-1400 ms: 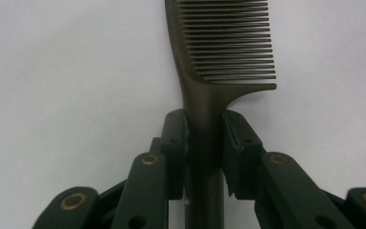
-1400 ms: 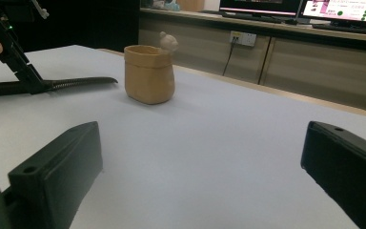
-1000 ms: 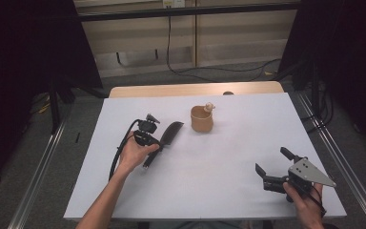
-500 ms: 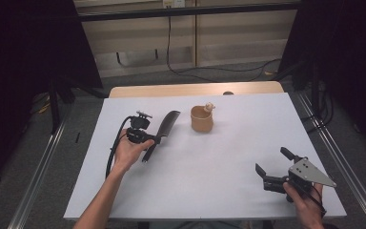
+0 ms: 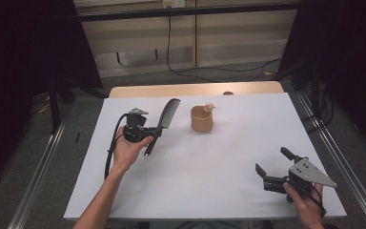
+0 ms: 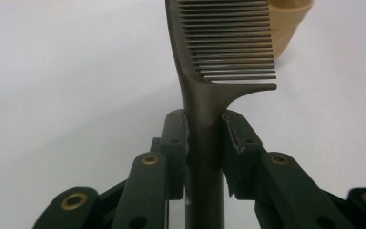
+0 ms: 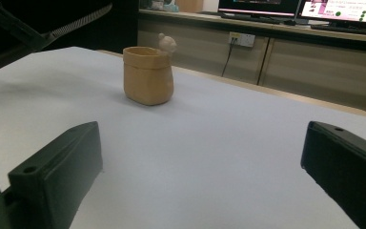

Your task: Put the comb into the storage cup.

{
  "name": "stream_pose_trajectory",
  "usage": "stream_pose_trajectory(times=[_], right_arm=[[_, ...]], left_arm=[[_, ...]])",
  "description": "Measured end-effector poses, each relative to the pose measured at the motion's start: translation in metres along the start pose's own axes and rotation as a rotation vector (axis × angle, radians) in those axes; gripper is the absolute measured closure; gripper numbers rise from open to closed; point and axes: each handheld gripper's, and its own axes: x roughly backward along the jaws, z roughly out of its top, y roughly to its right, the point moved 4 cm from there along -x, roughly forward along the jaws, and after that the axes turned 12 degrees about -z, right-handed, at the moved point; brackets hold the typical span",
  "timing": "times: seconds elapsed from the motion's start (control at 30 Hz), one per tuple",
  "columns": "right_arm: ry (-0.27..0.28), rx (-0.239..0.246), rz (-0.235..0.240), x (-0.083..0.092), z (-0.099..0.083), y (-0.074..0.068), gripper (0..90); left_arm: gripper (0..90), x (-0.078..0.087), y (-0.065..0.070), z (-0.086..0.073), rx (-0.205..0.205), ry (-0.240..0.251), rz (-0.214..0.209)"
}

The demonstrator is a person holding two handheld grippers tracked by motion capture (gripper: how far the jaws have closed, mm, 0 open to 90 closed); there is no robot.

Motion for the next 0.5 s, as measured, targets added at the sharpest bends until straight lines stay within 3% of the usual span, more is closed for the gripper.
stream_pose_trajectory(times=[0.23, 0.5], right_arm=[[0.002, -0.001, 0.003, 0.000, 0.000, 0.000, 0.0], [0.002, 0.001, 0.000, 0.000, 0.000, 0.000, 0.0]], left_arm=[[72.8, 0.006, 0.004, 0.004, -0.060, 0.061, 0.004], [72.8, 0.016, 0.009, 0.009, -0.092, 0.176, 0.015]])
